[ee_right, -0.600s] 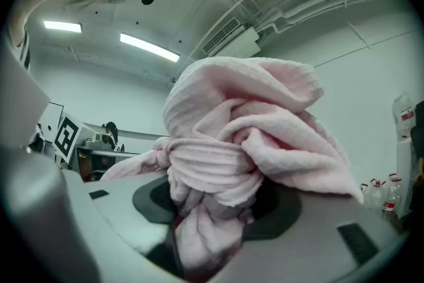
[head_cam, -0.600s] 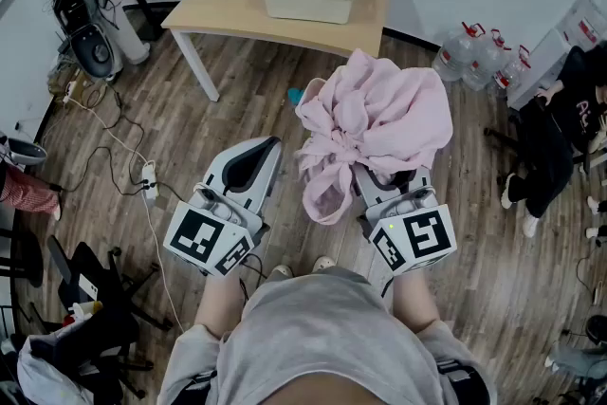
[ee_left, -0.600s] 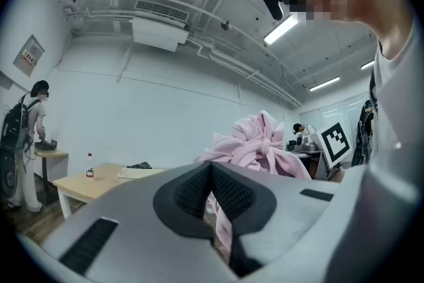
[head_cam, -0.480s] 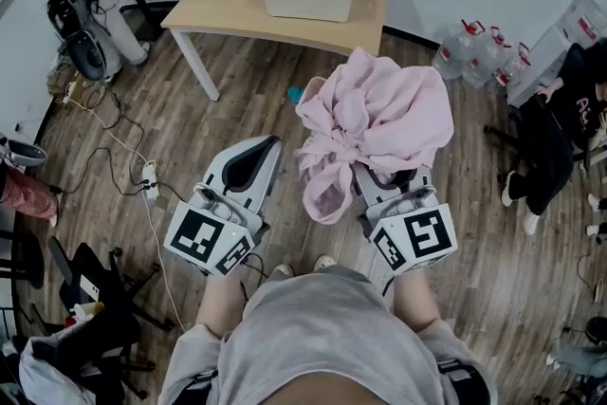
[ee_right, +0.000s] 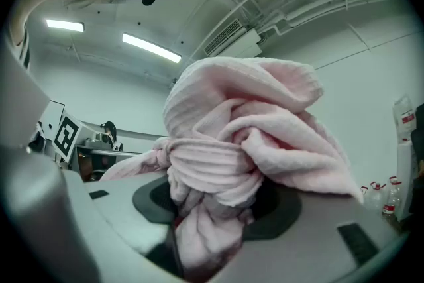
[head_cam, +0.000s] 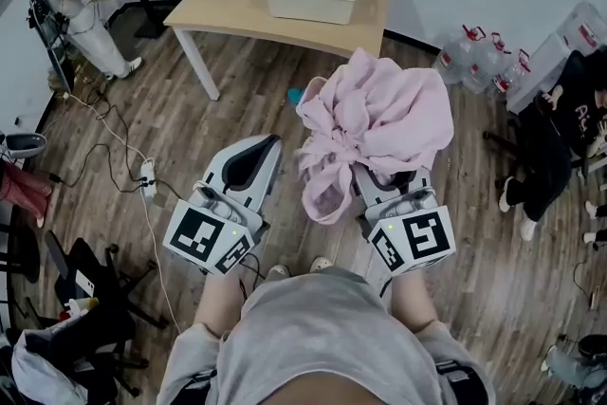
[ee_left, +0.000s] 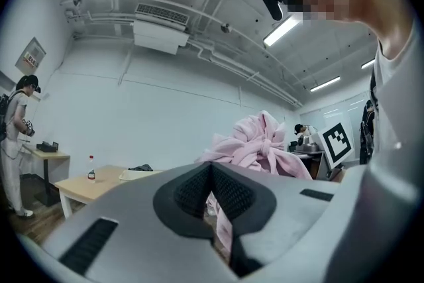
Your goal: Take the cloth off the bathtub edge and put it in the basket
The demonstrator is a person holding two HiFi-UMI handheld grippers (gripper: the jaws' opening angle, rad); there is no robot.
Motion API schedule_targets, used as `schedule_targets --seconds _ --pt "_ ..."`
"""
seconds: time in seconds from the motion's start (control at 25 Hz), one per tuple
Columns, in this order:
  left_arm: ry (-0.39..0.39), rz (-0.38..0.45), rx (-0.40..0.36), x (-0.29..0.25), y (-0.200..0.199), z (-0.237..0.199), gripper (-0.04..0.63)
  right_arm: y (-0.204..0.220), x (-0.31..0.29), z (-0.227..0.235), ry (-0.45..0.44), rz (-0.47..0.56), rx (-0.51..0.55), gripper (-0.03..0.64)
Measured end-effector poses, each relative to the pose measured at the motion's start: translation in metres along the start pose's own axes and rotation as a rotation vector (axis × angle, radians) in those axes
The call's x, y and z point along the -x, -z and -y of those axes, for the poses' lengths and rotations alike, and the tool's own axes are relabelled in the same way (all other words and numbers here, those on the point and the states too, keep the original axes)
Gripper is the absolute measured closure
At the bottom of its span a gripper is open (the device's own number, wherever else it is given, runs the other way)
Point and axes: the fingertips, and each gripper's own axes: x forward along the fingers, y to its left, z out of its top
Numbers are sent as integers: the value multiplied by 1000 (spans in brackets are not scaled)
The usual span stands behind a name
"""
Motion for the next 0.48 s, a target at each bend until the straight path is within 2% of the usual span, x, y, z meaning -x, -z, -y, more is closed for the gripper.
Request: schedule_targets --seconds 0.32,0.48 --pt "-15 4 -8 -1 -2 1 591 -1 0 1 -14 3 5 379" --pt "-21 6 -16 -12 1 20 591 2 14 15 -44 14 -24 376"
